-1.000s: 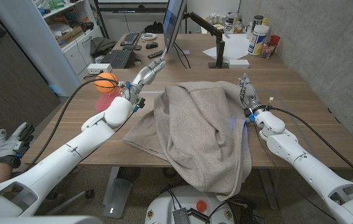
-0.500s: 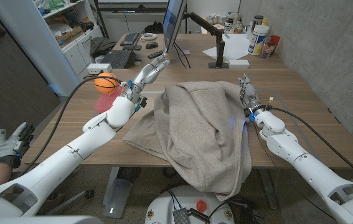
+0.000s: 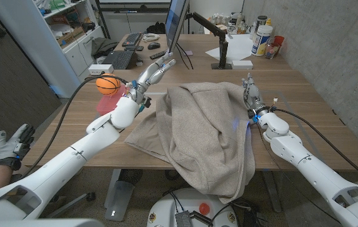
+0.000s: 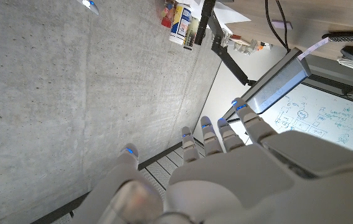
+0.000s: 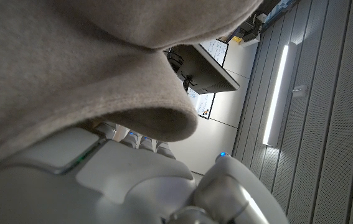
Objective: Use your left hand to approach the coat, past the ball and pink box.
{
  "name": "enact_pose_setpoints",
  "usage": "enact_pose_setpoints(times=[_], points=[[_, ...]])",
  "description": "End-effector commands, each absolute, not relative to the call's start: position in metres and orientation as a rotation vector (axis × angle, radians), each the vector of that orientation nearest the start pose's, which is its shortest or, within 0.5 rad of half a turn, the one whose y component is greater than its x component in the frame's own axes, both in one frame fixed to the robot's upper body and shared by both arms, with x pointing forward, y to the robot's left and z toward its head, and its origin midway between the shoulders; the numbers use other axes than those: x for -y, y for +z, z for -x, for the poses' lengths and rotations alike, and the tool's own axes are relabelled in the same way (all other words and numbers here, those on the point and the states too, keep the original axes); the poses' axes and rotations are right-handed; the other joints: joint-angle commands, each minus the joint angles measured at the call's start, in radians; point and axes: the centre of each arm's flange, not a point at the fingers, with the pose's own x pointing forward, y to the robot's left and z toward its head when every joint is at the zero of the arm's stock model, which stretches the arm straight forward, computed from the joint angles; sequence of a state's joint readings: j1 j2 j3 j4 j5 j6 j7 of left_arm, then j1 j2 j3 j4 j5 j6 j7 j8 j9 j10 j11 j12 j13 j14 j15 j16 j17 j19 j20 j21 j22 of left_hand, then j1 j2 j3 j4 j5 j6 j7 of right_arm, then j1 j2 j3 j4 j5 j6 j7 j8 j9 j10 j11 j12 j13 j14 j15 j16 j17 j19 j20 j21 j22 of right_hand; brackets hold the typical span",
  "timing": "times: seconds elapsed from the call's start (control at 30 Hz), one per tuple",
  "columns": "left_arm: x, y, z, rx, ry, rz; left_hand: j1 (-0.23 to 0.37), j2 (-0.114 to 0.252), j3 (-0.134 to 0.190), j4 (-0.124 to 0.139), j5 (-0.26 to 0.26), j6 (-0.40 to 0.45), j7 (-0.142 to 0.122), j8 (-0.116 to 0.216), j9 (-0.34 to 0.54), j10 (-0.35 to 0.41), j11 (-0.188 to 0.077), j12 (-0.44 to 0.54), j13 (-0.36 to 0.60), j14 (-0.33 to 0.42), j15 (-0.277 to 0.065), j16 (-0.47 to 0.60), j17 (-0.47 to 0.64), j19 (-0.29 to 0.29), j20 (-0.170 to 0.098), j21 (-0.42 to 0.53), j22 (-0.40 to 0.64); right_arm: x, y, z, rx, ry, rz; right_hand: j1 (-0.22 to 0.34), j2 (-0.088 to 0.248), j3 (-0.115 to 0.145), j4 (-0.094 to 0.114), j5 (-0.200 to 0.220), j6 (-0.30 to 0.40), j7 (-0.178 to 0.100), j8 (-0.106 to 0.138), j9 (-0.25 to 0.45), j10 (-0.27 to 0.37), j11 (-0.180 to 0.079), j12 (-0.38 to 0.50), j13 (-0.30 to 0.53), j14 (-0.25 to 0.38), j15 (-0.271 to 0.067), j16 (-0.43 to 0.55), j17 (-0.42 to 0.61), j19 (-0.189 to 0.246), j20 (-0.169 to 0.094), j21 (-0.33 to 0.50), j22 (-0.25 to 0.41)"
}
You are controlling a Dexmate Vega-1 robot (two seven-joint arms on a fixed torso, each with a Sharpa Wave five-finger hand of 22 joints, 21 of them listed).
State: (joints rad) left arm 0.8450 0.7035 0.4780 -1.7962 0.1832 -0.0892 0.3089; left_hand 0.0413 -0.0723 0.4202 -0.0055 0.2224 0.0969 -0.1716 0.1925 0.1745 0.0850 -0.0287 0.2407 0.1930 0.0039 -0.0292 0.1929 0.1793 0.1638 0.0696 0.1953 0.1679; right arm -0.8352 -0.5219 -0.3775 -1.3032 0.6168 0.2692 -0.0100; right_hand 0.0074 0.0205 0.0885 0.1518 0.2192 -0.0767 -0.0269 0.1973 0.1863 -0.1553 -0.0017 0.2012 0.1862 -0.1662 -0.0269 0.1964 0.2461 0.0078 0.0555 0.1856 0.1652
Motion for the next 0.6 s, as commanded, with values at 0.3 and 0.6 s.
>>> enact_pose_setpoints(times=[0.3,0.6], points=[[-0.182,0.075,-0.549,1.017,0.045,-1.002,-0.001,-0.011,-0.005,0.002,0.01,0.008,-0.008,0.005,0.005,0.004,0.001,-0.001,0.005,0.001,-0.063,-0.002,0.002,0.007,-0.01,-0.003,0.002,0.293,-0.028,-0.655,0.575,0.172,-0.001,0.005,0.011,-0.01,0.001,0.008,0.005,-0.002,0.001,0.001,0.008,-0.003,0.0,0.003,-0.031,0.001,0.003,-0.002,0.0,-0.003,0.001,0.004],[-0.17,0.076,-0.548,1.05,0.052,-1.059,-0.001,-0.012,-0.007,0.001,0.013,0.01,-0.011,0.004,0.005,0.005,0.002,-0.002,0.005,0.002,-0.065,-0.002,0.001,0.008,-0.013,-0.003,0.002,0.293,-0.028,-0.656,0.572,0.176,-0.001,0.005,0.012,-0.011,0.0,0.008,0.006,-0.002,0.001,0.001,0.008,-0.003,0.0,0.002,-0.031,0.0,0.003,-0.004,0.0,-0.003,0.001,0.004]])
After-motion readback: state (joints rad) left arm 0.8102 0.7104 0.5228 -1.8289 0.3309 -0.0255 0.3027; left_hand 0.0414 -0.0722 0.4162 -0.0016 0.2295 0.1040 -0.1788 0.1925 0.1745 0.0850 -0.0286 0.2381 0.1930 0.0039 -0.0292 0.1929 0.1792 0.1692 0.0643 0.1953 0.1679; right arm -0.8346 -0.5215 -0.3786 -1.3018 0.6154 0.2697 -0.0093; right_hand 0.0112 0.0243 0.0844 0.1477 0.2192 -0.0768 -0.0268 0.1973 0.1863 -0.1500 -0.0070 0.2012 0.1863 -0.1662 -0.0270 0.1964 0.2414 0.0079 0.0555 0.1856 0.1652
